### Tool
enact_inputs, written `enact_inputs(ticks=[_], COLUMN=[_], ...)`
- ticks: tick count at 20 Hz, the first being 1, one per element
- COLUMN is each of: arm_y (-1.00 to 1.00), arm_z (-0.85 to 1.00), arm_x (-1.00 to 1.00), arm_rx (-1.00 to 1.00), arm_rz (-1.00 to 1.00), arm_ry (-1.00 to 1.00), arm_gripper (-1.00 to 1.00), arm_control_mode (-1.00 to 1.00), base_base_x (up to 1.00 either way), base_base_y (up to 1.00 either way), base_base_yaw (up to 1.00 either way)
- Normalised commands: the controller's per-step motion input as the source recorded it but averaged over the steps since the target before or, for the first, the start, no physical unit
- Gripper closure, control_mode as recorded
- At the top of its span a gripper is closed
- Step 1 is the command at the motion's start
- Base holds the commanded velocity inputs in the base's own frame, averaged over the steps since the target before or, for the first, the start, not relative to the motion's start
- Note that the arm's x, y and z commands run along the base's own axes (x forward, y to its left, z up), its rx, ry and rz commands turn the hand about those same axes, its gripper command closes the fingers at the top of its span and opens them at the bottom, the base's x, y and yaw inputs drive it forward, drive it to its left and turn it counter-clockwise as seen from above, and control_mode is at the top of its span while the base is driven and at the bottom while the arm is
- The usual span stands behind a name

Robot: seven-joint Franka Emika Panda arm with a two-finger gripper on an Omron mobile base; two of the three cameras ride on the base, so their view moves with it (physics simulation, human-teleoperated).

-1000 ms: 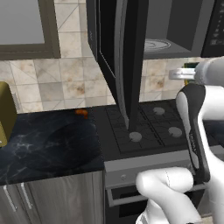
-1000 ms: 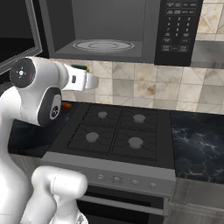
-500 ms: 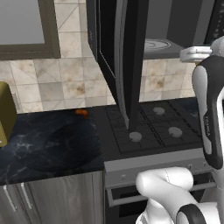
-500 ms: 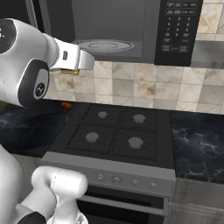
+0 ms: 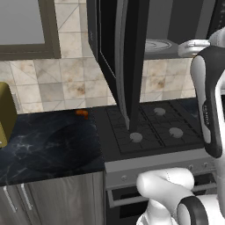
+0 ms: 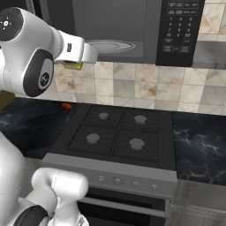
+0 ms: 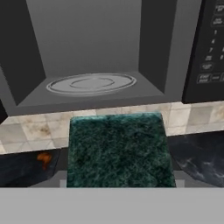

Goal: Place the sponge inside the microwave to prepare for sanitizing.

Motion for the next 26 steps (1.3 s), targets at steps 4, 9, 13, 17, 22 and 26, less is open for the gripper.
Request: enact_inputs(ticks=[4,9,13,17,22,26], arm_y=[0.12,0.17,0.10,0.08,0.00,0.00], arm_z=[0.00,0.00,0.00,0.00,0.00,0.00], arm_x=[0.61,0.63,0.71,0.61,0.49,0.46], arm_rx=[0.00,0.00,0.00,0.00,0.00,0.00], arm_rz=[0.00,0.00,0.00,0.00,0.00,0.00], arm_ry=[0.00,0.00,0.00,0.00,0.00,0.00], arm_gripper=[1.00,1.00,1.00,1.00,1.00,1.00], arm_control_mode=[-1.00,-1.00,-1.00,-1.00,-1.00,-1.00], base_base_x=[0.00,0.00,0.00,0.00,0.00,0.00], base_base_y=[0.00,0.00,0.00,0.00,0.00,0.00], base_base_yaw=[0.00,0.00,0.00,0.00,0.00,0.00])
